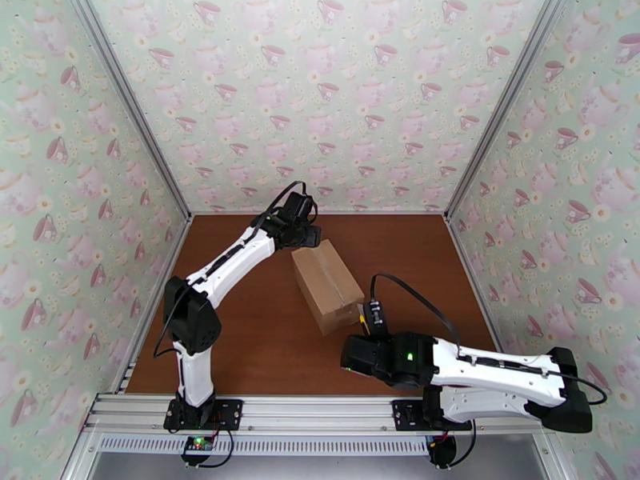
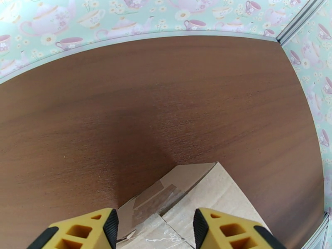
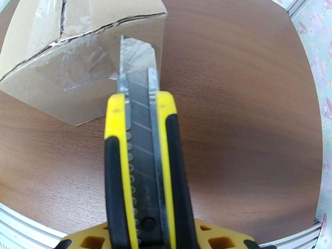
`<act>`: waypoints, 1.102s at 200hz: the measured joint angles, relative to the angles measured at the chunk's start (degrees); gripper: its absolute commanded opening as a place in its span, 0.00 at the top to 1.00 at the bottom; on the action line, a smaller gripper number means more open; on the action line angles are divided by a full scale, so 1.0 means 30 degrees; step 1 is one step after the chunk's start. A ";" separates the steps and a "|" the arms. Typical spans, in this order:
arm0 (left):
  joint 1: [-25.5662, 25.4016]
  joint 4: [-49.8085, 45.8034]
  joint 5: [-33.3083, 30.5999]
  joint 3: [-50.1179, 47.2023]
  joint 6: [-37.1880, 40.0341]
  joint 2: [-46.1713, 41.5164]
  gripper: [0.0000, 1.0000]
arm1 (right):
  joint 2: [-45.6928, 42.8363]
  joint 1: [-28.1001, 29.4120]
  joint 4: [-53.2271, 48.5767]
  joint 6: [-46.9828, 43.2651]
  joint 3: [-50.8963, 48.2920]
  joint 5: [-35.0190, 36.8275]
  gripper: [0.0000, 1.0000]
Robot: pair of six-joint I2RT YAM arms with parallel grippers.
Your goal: Unpack the express box
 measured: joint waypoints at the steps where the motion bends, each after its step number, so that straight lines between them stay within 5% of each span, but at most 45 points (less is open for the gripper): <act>1: 0.0000 0.0000 0.0000 0.0000 -0.0007 0.0000 0.46 | 0.0000 0.0000 0.0000 -0.0007 0.0000 0.0000 1.00; 220: 0.0000 -0.0007 0.0058 0.0000 -0.0007 0.0000 0.46 | 0.0379 0.0000 0.0335 -0.0364 0.0561 0.0160 1.00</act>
